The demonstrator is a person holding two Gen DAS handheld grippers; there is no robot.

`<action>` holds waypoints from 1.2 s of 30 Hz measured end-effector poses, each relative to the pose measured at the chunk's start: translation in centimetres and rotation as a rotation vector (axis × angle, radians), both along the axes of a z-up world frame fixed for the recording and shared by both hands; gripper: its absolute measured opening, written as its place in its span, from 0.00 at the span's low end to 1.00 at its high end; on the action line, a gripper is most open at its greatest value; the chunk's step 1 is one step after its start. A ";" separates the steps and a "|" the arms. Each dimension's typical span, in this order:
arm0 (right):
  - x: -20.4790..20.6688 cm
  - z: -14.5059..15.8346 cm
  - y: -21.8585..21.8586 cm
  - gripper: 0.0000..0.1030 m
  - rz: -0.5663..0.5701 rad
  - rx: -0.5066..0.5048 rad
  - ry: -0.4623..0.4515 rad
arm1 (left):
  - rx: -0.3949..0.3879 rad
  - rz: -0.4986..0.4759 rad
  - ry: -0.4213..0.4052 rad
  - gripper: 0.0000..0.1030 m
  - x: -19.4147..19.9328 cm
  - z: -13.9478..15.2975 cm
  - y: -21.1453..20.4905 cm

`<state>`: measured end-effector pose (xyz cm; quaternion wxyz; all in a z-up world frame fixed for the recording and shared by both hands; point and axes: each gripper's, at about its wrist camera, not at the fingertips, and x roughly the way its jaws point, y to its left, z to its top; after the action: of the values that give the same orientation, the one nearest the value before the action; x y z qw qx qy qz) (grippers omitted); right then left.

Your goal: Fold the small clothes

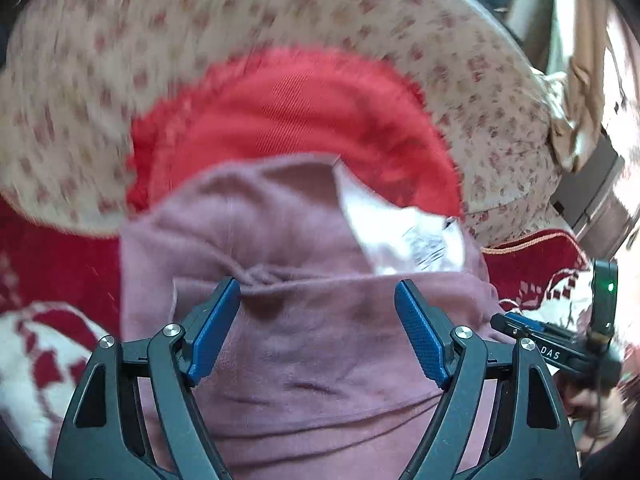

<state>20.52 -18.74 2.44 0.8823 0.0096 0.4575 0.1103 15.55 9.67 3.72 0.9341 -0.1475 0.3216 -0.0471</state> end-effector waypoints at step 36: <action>-32.2 -3.3 -9.0 0.39 0.074 -0.028 0.107 | -0.056 -0.137 0.110 0.80 -18.4 -2.6 0.5</action>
<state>-11.72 -27.74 -0.82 0.8518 -0.0137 0.5057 0.1357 -2.88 10.20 1.14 0.9052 -0.1538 0.3802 -0.1117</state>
